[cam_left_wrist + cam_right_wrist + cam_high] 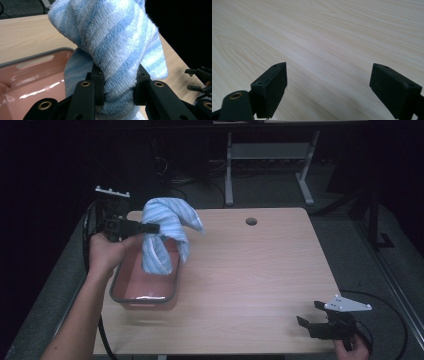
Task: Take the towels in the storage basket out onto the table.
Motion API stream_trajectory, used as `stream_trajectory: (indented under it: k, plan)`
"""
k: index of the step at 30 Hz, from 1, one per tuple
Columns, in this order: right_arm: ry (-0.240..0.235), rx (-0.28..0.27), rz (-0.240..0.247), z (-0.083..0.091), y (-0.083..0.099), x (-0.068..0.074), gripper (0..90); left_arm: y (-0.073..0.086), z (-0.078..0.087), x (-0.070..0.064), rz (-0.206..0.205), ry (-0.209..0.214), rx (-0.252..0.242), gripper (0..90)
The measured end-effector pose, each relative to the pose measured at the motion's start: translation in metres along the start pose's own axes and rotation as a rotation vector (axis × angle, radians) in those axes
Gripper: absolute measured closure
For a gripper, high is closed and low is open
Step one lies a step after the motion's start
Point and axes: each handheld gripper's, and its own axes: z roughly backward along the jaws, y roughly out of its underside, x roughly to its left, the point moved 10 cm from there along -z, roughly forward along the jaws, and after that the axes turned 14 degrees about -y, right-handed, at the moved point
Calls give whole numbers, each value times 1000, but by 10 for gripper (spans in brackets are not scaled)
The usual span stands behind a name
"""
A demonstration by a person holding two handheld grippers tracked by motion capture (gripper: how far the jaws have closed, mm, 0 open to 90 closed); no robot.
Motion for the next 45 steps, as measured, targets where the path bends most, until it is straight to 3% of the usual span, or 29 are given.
stream_trajectory:
  k: [19, 45]
  plan:
    - [-4, -2, -7, 2, 1, 0, 140, -15, -23, -40, -62, 51, 19, 691]
    - [9, -11, -1, 6, 1, -2, 140, -13, -58, -78, -139, 98, 70, 689]
